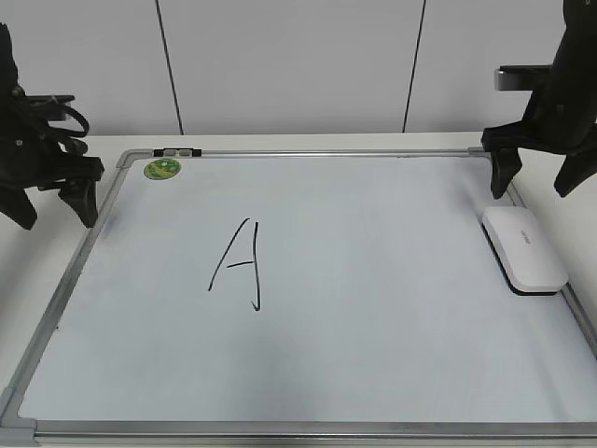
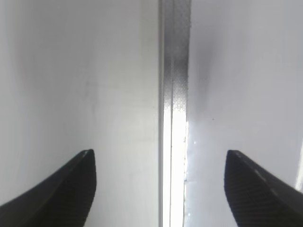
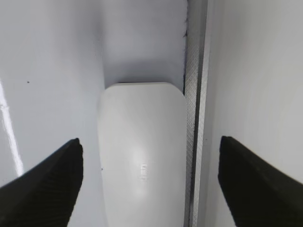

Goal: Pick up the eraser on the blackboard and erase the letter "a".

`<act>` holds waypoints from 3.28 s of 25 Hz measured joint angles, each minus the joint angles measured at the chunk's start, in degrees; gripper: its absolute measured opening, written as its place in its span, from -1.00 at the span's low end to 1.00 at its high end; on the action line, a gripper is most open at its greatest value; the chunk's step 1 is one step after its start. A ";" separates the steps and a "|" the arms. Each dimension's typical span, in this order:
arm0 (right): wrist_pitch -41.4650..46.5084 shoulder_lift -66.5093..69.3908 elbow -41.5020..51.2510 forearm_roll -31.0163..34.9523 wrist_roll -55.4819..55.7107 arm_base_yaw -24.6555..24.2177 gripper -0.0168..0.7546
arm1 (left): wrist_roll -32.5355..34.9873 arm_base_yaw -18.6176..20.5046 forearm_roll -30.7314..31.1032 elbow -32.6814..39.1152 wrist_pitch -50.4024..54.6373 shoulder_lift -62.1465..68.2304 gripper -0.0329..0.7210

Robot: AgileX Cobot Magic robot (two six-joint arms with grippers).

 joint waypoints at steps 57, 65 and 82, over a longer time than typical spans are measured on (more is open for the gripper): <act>2.30 -81.39 48.53 9.15 3.37 0.00 0.48 | 0.00 -6.73 4.69 34.76 14.03 -78.34 0.47; 2.43 -94.46 58.67 7.04 2.38 0.00 0.48 | -2.50 -7.30 5.49 49.74 14.14 -94.26 0.45; -1.57 -113.32 73.60 1.55 -2.64 2.20 0.48 | -3.05 -7.30 13.29 59.73 6.47 -110.99 0.45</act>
